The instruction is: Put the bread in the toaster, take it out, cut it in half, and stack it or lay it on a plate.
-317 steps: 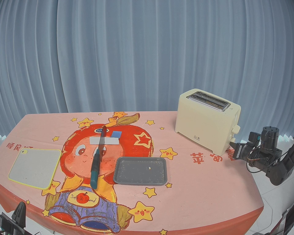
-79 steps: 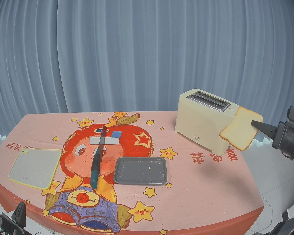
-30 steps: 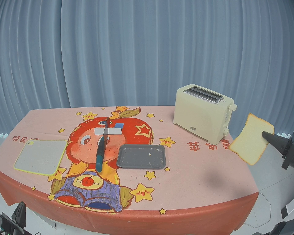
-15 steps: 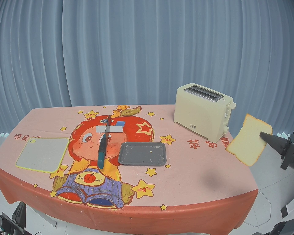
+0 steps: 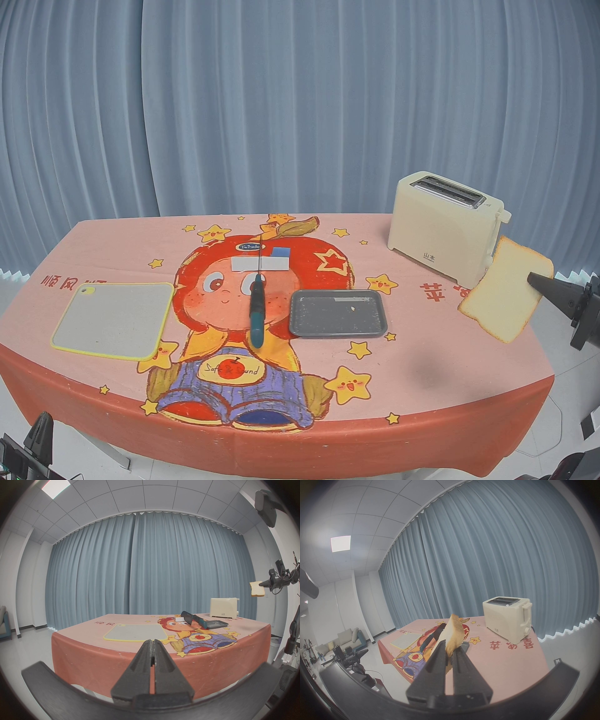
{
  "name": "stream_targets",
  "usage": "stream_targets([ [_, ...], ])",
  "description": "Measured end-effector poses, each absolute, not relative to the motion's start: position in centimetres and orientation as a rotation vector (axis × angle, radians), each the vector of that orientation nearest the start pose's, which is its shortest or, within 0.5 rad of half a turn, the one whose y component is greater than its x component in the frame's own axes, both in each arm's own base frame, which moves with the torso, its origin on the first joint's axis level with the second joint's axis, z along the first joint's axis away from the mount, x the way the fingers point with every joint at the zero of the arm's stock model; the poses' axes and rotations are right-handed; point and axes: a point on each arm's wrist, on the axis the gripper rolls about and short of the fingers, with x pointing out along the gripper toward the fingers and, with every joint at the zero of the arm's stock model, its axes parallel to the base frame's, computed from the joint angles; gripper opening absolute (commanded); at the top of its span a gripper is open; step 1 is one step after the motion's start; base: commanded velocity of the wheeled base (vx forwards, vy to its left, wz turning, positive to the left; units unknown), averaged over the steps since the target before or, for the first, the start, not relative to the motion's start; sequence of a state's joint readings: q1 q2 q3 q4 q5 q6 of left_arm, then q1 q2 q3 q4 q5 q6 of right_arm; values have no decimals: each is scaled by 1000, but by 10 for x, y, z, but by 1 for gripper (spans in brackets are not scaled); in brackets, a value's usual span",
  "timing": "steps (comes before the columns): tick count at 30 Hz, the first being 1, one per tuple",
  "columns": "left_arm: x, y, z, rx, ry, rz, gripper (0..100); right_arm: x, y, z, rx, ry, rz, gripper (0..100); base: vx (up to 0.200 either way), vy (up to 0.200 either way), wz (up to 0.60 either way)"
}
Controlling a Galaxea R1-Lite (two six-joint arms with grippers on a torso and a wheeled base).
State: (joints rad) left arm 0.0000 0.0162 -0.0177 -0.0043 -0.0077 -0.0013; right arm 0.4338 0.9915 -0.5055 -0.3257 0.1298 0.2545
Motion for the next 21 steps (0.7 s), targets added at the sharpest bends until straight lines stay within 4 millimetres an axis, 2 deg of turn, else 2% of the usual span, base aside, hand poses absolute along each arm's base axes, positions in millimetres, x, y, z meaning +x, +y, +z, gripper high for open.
stream_targets([
  [21,-23,0,81,0,-6,-8,0,114,59,218,223,248,551,0,0,200,0],
])
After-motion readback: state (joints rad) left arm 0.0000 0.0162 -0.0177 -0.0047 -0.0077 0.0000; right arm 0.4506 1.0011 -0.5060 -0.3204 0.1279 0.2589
